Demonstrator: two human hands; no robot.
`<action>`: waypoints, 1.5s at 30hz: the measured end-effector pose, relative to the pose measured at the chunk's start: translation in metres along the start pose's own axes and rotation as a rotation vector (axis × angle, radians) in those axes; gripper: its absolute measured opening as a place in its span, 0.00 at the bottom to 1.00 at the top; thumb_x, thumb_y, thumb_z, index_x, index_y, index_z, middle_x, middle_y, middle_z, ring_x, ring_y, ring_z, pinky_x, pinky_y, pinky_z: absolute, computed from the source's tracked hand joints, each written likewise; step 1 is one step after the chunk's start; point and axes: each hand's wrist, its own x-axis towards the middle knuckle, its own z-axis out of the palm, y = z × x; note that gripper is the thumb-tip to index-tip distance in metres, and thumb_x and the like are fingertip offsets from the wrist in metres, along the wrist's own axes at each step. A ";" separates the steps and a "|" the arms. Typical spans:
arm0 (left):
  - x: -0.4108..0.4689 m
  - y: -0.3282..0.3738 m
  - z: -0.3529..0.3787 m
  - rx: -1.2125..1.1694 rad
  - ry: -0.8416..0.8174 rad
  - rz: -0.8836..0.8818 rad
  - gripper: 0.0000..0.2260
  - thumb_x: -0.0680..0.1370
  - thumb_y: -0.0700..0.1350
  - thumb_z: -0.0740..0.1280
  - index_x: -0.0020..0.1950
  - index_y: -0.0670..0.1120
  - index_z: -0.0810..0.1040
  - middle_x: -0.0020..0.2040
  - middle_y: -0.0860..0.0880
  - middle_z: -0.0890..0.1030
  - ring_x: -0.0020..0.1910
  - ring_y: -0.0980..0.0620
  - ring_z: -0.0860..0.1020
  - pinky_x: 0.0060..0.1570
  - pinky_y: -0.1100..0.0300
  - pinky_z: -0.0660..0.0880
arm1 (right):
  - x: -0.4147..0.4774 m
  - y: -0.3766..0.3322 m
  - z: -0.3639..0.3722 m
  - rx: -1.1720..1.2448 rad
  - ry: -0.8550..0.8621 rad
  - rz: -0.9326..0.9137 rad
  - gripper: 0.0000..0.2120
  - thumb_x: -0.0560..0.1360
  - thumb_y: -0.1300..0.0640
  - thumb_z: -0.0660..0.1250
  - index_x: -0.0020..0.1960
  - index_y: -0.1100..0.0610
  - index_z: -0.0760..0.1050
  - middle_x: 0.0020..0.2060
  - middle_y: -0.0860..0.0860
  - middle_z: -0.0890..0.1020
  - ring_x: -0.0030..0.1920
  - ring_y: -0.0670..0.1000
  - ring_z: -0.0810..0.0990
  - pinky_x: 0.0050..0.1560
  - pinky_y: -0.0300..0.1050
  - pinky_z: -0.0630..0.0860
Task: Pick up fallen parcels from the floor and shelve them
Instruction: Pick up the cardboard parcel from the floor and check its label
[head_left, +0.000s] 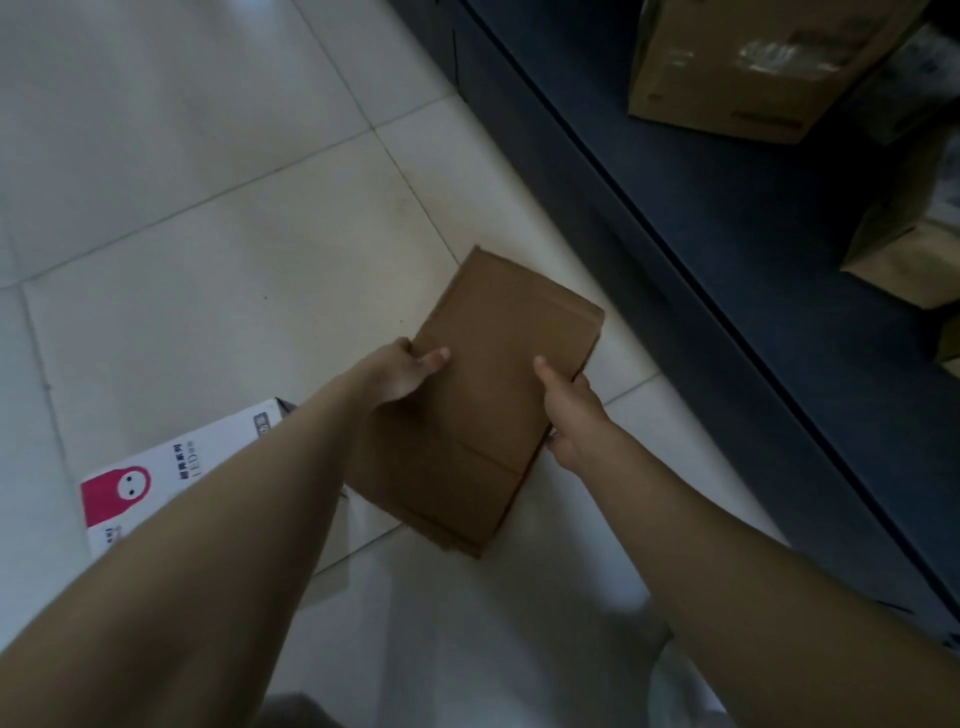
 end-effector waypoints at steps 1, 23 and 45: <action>-0.002 -0.007 0.004 -0.068 0.022 -0.026 0.36 0.77 0.66 0.58 0.74 0.41 0.64 0.72 0.40 0.70 0.68 0.39 0.70 0.66 0.48 0.66 | 0.002 0.002 0.002 -0.044 0.010 -0.017 0.37 0.78 0.43 0.66 0.80 0.50 0.53 0.74 0.53 0.69 0.66 0.53 0.74 0.60 0.46 0.74; -0.196 0.045 -0.121 -0.674 0.425 0.005 0.26 0.77 0.62 0.62 0.64 0.43 0.72 0.61 0.44 0.78 0.57 0.42 0.77 0.58 0.48 0.75 | -0.151 -0.120 0.048 -0.324 -0.122 -0.434 0.38 0.76 0.47 0.69 0.78 0.38 0.50 0.71 0.53 0.67 0.57 0.50 0.74 0.58 0.44 0.71; -0.640 0.177 -0.428 -0.830 0.696 0.068 0.41 0.72 0.67 0.65 0.75 0.41 0.61 0.71 0.42 0.71 0.68 0.41 0.71 0.67 0.44 0.69 | -0.625 -0.409 0.117 -0.490 -0.286 -0.766 0.34 0.78 0.40 0.62 0.79 0.38 0.50 0.74 0.56 0.62 0.70 0.59 0.68 0.69 0.62 0.68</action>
